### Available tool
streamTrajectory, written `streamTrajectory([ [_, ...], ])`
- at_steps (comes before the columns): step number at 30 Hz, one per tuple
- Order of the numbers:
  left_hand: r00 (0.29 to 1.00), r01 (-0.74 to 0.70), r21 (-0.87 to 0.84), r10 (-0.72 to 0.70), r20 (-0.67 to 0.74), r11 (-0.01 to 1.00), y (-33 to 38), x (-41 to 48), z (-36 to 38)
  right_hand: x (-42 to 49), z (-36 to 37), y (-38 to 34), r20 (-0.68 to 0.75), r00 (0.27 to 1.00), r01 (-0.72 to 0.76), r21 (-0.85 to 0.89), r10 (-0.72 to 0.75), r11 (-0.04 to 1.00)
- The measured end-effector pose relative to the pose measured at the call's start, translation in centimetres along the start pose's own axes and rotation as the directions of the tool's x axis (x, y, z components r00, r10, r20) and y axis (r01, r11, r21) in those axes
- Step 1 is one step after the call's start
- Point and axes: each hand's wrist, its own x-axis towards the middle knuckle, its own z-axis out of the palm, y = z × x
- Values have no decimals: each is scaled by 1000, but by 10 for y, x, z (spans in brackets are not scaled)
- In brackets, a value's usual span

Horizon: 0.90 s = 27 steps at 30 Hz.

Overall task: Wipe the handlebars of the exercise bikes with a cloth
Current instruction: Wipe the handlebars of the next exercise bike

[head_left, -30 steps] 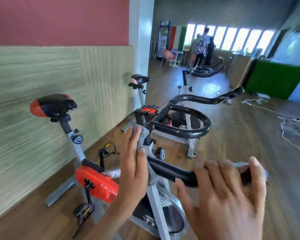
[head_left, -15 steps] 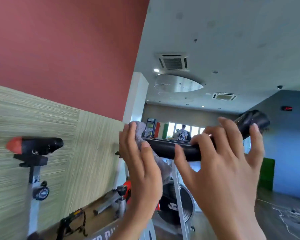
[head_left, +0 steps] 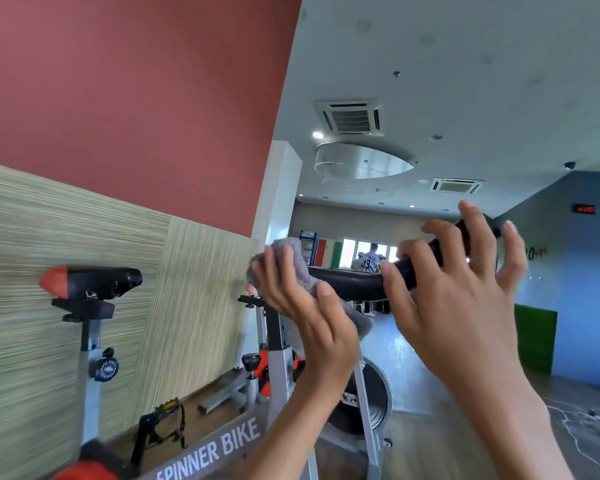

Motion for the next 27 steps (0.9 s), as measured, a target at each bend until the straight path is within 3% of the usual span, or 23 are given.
streamTrajectory([
  [5, 917, -393, 186, 369, 152, 901, -15, 3, -6, 0, 7, 1, -41, 999, 4, 29, -3, 1000],
  [10, 797, -603, 233, 565, 213, 763, -35, 15, -13, 0, 12, 4, -65, 998, 16, 44, -13, 999],
  [15, 793, -609, 217, 578, 194, 763, -27, 20, -12, 0, 15, 7, -84, 996, 33, 55, -28, 998],
  [21, 701, -713, 215, 678, 221, 668, -8, 30, -4, 3, 13, 20, -170, 982, 100, 84, -85, 991],
  [27, 776, -629, 207, 621, 110, 750, -19, 40, -5, 5, 16, 23, -147, 983, 117, 77, -105, 990],
])
